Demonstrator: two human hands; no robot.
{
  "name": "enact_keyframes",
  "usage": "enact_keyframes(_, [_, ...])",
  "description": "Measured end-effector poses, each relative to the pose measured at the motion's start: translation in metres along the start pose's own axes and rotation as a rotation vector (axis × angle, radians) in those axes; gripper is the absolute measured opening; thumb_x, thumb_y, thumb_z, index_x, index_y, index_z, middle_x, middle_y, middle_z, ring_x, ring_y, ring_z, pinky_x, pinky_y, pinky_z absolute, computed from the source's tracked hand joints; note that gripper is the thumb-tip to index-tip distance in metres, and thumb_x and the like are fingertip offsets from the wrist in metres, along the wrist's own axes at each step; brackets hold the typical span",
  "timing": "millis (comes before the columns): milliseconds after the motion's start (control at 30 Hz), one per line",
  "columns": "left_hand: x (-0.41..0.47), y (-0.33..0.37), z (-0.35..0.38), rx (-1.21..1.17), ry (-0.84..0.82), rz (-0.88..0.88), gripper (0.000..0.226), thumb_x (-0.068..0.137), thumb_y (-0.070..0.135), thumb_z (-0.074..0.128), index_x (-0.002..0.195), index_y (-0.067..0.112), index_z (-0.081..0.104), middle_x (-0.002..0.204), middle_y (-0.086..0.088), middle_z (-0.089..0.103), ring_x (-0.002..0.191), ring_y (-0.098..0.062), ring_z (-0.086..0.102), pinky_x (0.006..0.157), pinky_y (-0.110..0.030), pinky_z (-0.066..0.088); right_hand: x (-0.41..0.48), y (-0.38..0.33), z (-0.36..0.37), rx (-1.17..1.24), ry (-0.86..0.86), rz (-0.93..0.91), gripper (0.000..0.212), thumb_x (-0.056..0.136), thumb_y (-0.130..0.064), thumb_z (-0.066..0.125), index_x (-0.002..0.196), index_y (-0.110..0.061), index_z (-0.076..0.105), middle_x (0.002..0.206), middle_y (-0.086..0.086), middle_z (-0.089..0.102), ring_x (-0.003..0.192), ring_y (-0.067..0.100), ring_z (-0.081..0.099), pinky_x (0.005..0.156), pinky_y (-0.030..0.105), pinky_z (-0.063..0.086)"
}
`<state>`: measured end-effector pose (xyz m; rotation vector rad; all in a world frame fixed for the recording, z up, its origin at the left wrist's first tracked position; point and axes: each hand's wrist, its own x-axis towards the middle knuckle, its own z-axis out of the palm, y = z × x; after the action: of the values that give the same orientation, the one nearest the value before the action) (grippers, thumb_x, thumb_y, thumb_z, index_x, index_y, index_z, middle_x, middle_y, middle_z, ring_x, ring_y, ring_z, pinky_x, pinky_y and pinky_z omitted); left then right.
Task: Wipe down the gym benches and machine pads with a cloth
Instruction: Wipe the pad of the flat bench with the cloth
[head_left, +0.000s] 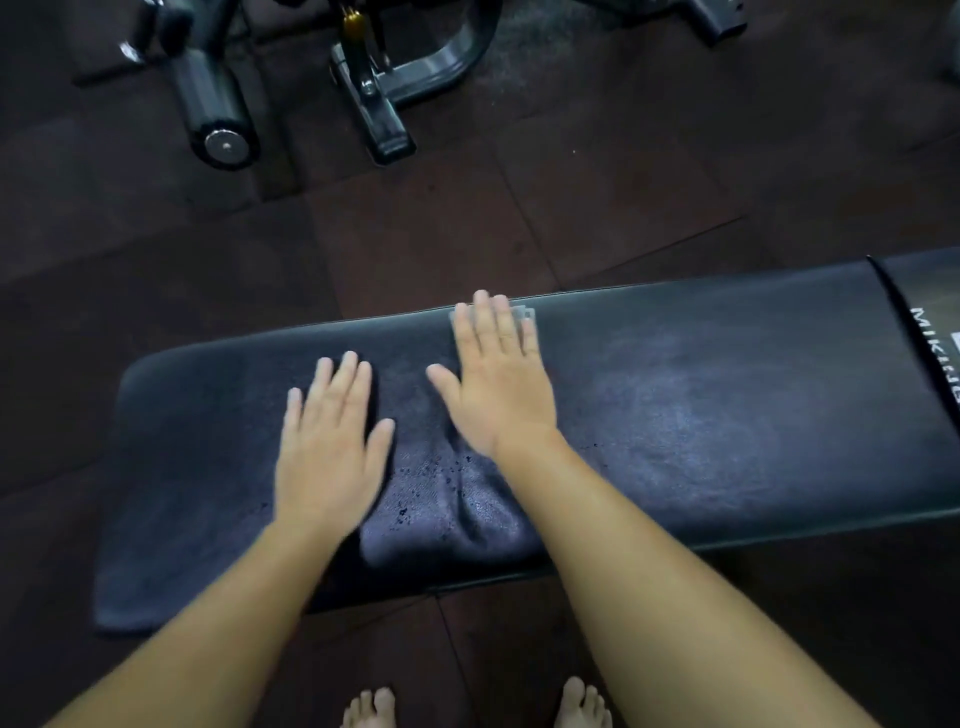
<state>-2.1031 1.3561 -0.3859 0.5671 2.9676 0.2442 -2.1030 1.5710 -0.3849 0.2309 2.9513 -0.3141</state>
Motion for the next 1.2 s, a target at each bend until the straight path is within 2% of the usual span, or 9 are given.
enact_keyframes(167, [0.0, -0.031, 0.002, 0.099, -0.068, 0.122, 0.07, 0.106, 0.055, 0.022, 0.165, 0.017, 0.021, 0.174, 0.003, 0.011, 0.161, -0.018, 0.004, 0.13, -0.05, 0.01, -0.002, 0.028, -0.004, 0.003, -0.037, -0.088, 0.073, 0.104, -0.057, 0.021, 0.165, -0.019, 0.009, 0.173, 0.006, 0.003, 0.159, 0.023, -0.004, 0.128, 0.045, -0.004])
enact_keyframes(300, [0.0, -0.031, 0.006, 0.118, -0.046, 0.115, 0.07, 0.106, 0.054, 0.022, 0.166, 0.019, 0.017, 0.175, 0.003, 0.008, 0.161, -0.018, 0.003, 0.13, -0.05, 0.01, -0.006, 0.103, -0.017, -0.008, 0.015, 0.197, 0.076, 0.102, -0.058, 0.021, 0.164, -0.014, 0.012, 0.173, 0.008, 0.006, 0.159, 0.024, -0.001, 0.128, 0.044, -0.002])
enact_keyframes(433, [0.002, -0.031, 0.008, 0.096, -0.014, 0.118, 0.07, 0.105, 0.053, 0.026, 0.165, 0.018, 0.021, 0.174, 0.002, 0.012, 0.161, -0.02, 0.009, 0.129, -0.052, 0.014, 0.009, 0.058, -0.015, 0.028, 0.067, 0.374, 0.078, 0.103, -0.061, 0.018, 0.164, -0.012, 0.015, 0.172, 0.012, 0.006, 0.159, 0.028, -0.002, 0.128, 0.051, -0.002])
enact_keyframes(567, [0.0, -0.033, 0.008, 0.084, -0.009, 0.125, 0.071, 0.104, 0.053, 0.028, 0.165, 0.018, 0.021, 0.174, 0.002, 0.012, 0.161, -0.019, 0.008, 0.129, -0.052, 0.014, 0.015, -0.046, 0.008, 0.003, -0.008, 0.033, 0.078, 0.102, -0.059, 0.02, 0.164, -0.012, 0.014, 0.172, 0.012, 0.006, 0.159, 0.029, -0.002, 0.128, 0.052, -0.001])
enact_keyframes(667, [0.0, -0.033, 0.007, 0.094, -0.018, 0.131, 0.071, 0.105, 0.053, 0.027, 0.166, 0.018, 0.02, 0.174, 0.002, 0.01, 0.161, -0.019, 0.007, 0.129, -0.052, 0.014, 0.002, -0.038, 0.007, -0.02, -0.035, -0.107, 0.074, 0.103, -0.057, 0.018, 0.164, -0.017, 0.008, 0.173, 0.007, 0.004, 0.159, 0.023, -0.002, 0.129, 0.046, -0.002])
enact_keyframes(833, [0.0, -0.033, 0.008, 0.116, -0.019, 0.13, 0.07, 0.105, 0.053, 0.024, 0.166, 0.017, 0.018, 0.175, 0.001, 0.009, 0.161, -0.021, 0.007, 0.129, -0.052, 0.012, -0.049, 0.092, -0.01, -0.035, -0.021, 0.233, 0.078, 0.101, -0.06, 0.016, 0.165, -0.016, 0.007, 0.173, 0.004, -0.003, 0.159, 0.019, -0.007, 0.129, 0.043, -0.004])
enact_keyframes(967, [0.001, -0.034, 0.009, 0.11, -0.018, 0.135, 0.071, 0.105, 0.053, 0.024, 0.166, 0.017, 0.017, 0.175, 0.001, 0.009, 0.161, -0.022, 0.007, 0.129, -0.052, 0.012, -0.077, 0.064, -0.004, -0.012, 0.008, 0.375, 0.081, 0.101, -0.06, 0.013, 0.164, -0.01, 0.005, 0.172, 0.013, -0.004, 0.159, 0.028, -0.006, 0.128, 0.05, 0.001])
enact_keyframes(1100, [0.001, -0.034, 0.008, 0.11, -0.023, 0.137, 0.071, 0.105, 0.054, 0.023, 0.166, 0.017, 0.017, 0.175, 0.002, 0.008, 0.161, -0.02, 0.005, 0.129, -0.052, 0.01, -0.094, -0.031, 0.025, 0.004, -0.025, 0.147, 0.08, 0.101, -0.059, 0.02, 0.165, -0.014, 0.005, 0.172, 0.011, -0.005, 0.159, 0.026, -0.01, 0.128, 0.049, -0.003])
enact_keyframes(1200, [0.001, -0.034, 0.006, 0.107, -0.039, 0.142, 0.071, 0.105, 0.054, 0.021, 0.166, 0.017, 0.017, 0.175, 0.002, 0.008, 0.161, -0.02, 0.003, 0.129, -0.053, 0.01, -0.1, -0.028, 0.031, -0.004, -0.057, -0.012, 0.075, 0.103, -0.057, 0.019, 0.165, -0.016, 0.008, 0.173, 0.007, 0.0, 0.159, 0.023, -0.006, 0.128, 0.047, -0.001])
